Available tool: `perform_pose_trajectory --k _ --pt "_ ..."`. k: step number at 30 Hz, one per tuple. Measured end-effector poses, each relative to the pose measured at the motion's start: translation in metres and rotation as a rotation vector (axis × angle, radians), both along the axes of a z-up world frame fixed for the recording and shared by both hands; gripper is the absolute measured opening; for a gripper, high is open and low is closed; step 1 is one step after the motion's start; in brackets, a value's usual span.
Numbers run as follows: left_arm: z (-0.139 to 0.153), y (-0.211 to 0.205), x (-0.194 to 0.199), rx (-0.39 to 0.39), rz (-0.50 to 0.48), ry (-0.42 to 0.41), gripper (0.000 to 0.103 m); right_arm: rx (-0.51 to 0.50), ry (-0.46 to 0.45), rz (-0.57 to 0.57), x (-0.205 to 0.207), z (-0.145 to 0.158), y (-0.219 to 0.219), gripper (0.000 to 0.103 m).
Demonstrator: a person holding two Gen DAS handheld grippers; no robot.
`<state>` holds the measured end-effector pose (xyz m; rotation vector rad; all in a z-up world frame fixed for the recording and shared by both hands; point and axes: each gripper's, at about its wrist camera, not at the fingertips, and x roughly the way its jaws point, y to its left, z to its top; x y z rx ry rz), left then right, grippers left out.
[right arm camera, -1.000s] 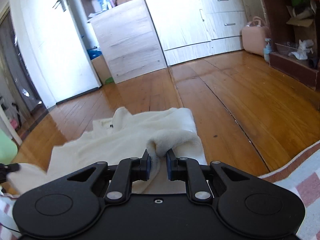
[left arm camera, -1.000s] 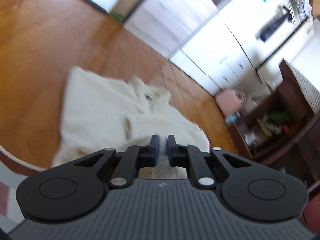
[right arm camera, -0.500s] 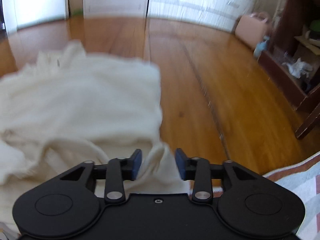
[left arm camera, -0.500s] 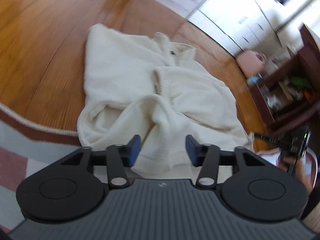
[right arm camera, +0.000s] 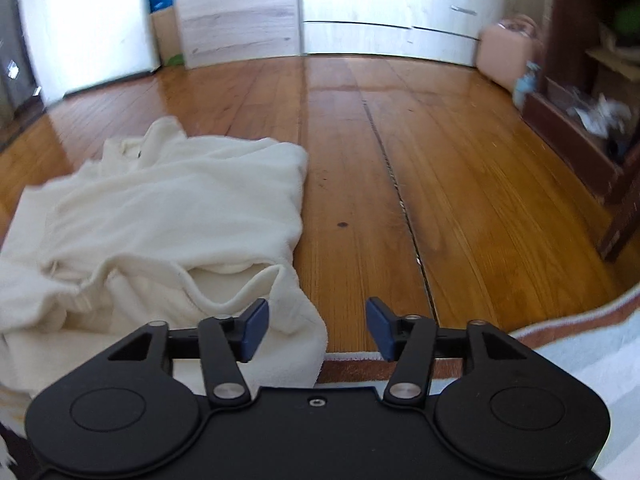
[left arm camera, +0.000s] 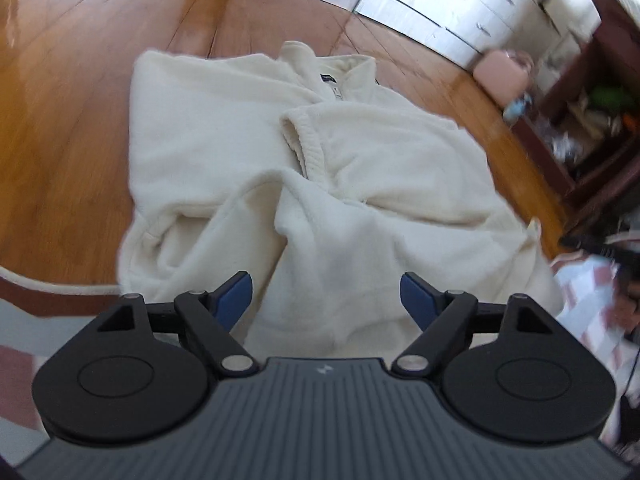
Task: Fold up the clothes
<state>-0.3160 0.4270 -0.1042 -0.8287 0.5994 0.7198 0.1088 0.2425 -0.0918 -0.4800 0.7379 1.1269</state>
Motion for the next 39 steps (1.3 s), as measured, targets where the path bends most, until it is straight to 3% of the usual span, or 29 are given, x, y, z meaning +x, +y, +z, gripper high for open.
perform_pose_trajectory --k 1,6,7,9,10,11,12,13,16,20,21,25,26,29,33,35,39 --pt "-0.004 0.002 0.002 -0.019 -0.004 0.000 0.081 -0.005 0.003 0.010 0.000 -0.002 0.003 0.064" --pt "-0.009 -0.004 0.014 0.062 -0.044 0.111 0.081 -0.005 0.114 -0.016 0.009 -0.009 0.017 0.064" --pt "-0.008 -0.006 0.016 0.088 -0.045 0.123 0.079 -0.008 0.137 -0.039 0.012 -0.012 0.020 0.064" --pt "-0.003 -0.006 0.017 0.122 -0.032 0.162 0.062 0.006 0.178 -0.103 0.019 -0.017 0.024 0.062" --pt "-0.001 -0.004 0.017 0.131 -0.028 0.188 0.047 0.032 0.195 -0.143 0.024 -0.018 0.023 0.058" --pt "0.002 -0.003 0.016 0.141 -0.021 0.208 0.037 0.053 0.198 -0.181 0.028 -0.019 0.023 0.038" --pt "0.005 -0.003 0.011 0.151 -0.002 0.191 0.035 0.052 0.179 -0.208 0.030 -0.021 0.024 0.017" --pt "0.008 -0.003 0.006 0.160 0.017 0.175 0.035 0.031 0.151 -0.224 0.032 -0.023 0.026 0.012" --pt "0.012 -0.003 -0.001 0.190 0.063 0.198 0.035 0.011 0.078 -0.224 0.029 -0.023 0.024 0.010" --pt "0.011 -0.004 0.000 0.193 0.045 0.195 0.039 0.067 0.161 -0.188 0.026 -0.014 0.013 0.018" --pt "0.011 -0.005 0.001 0.189 0.035 0.185 0.040 0.075 0.186 -0.173 0.025 -0.012 0.012 0.027" --pt "0.009 -0.014 0.016 0.190 -0.042 0.193 0.056 -0.015 0.171 -0.177 0.018 -0.022 0.025 0.030" --pt "0.009 -0.017 0.020 0.192 -0.067 0.204 0.061 -0.050 0.151 -0.190 0.017 -0.027 0.029 0.029" --pt "0.006 -0.026 0.028 0.225 -0.110 0.235 0.062 -0.110 0.044 -0.223 0.013 -0.035 0.033 0.000" --pt "0.001 -0.019 0.029 0.275 -0.071 0.305 0.062 -0.123 -0.177 -0.215 0.003 -0.024 0.026 0.000" --pt "-0.001 -0.009 0.023 0.262 -0.010 0.284 0.062 -0.084 -0.141 -0.193 0.006 -0.016 0.017 0.000" --pt "0.000 0.004 0.010 0.280 0.118 0.260 0.062 0.010 0.114 -0.185 0.024 -0.007 0.005 0.010"
